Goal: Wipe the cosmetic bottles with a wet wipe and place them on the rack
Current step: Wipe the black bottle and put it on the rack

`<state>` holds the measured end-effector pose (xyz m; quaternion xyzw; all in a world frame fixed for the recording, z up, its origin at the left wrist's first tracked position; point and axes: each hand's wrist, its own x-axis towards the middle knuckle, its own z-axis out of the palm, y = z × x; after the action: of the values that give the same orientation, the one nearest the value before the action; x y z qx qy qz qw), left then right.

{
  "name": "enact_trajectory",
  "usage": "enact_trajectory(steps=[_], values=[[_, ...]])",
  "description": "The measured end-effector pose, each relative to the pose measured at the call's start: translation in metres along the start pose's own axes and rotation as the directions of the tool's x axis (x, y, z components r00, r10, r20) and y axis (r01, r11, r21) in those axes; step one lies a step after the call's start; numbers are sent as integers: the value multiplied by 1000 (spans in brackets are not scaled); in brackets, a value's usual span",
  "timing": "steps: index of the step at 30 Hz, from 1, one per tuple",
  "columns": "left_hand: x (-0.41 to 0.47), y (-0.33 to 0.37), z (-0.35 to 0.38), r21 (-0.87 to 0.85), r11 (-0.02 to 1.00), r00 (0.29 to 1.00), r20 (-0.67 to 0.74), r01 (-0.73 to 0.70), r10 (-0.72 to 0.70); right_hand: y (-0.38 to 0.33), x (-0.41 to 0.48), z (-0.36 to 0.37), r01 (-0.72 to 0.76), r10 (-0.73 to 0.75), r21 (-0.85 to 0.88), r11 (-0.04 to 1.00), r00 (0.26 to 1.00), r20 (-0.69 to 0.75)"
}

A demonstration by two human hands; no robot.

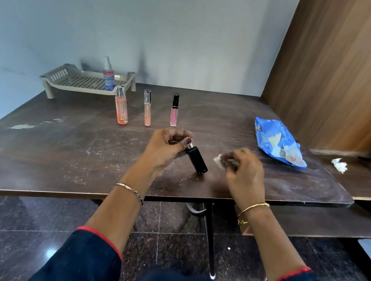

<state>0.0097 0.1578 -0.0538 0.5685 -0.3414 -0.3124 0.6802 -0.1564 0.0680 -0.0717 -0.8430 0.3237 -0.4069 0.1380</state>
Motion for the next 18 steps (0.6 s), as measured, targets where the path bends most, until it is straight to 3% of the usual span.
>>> enact_trajectory(steps=[2,6,12,18], values=[[0,-1,0,-17,1000,1000,-3,-2,2,-8,6,1,54,-52,70,996,998,-29],[0,-2,6,-10,1000,1000,8,-4,4,-28,6,14,161,-168,129,978,985,46],[2,-4,3,-38,999,1000,3,18,-18,-20,-7,20,47,-62,147,988,994,95],[4,-1,2,-50,998,999,37,42,-40,-5,-16,14,-6,-5,55,998,980,200]])
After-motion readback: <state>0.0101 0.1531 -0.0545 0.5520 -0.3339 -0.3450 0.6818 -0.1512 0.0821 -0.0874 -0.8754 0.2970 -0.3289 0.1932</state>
